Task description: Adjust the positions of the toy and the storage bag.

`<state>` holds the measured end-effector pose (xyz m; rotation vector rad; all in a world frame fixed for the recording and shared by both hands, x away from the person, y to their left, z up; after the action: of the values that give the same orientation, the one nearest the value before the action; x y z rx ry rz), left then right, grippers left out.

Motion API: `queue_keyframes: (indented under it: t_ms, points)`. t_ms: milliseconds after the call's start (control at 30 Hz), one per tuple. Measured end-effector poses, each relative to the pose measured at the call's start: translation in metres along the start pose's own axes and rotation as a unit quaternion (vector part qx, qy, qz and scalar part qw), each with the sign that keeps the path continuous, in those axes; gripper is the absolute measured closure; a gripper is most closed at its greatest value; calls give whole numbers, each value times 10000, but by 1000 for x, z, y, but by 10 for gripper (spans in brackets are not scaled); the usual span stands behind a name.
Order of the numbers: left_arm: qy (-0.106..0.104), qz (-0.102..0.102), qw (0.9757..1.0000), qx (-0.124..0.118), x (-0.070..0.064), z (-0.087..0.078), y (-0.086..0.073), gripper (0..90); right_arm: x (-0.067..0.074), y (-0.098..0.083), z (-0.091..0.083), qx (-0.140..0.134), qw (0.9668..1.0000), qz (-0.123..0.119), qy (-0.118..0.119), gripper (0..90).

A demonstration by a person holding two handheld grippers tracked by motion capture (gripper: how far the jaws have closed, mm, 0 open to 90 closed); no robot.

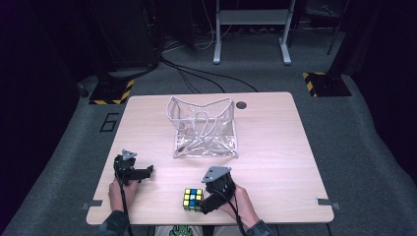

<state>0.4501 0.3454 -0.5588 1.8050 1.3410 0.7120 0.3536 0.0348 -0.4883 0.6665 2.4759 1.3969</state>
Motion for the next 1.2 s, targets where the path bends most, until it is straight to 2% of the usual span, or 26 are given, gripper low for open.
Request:
queue_keyframes:
  t_ms: [200,467,667,833,900,933,1000,1067,1200]
  points:
    - [5,5,10000,1,0,0,0,20,8,0,11,159,9995,-167,221,0]
    - [-10,2,10000,12,0,0,0,20,13,-4,27,390,9983,-168,393,0]
    - [-12,4,10000,11,0,0,0,20,16,-11,42,669,9967,-105,442,0]
    - [-11,4,10000,12,0,0,0,20,15,-17,49,770,9956,-190,504,7]
    - [-9,1,10000,11,0,0,0,20,15,-20,52,822,9952,-199,492,82]
    - [-13,3,10000,11,0,0,0,20,16,-23,53,853,9948,-224,513,156]
    - [-17,-2,10000,17,0,0,0,20,17,-25,54,880,9945,-262,506,182]
    - [-46,0,10000,10,0,2,1,20,18,-29,56,985,9933,-422,436,264]
    - [-43,22,10000,17,1,3,2,20,18,-31,56,964,9941,-376,334,303]
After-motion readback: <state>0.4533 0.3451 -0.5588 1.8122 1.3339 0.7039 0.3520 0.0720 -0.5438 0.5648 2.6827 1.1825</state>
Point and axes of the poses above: each handheld gripper's, and its own axes: z roughly forward along the jaws, y roughly out of its top, x roughly to its left, the point moved 4 cm from there along z, roughly forward along the jaws, and after that the axes turned 10 degrees about -x, right-handed, at the moved point
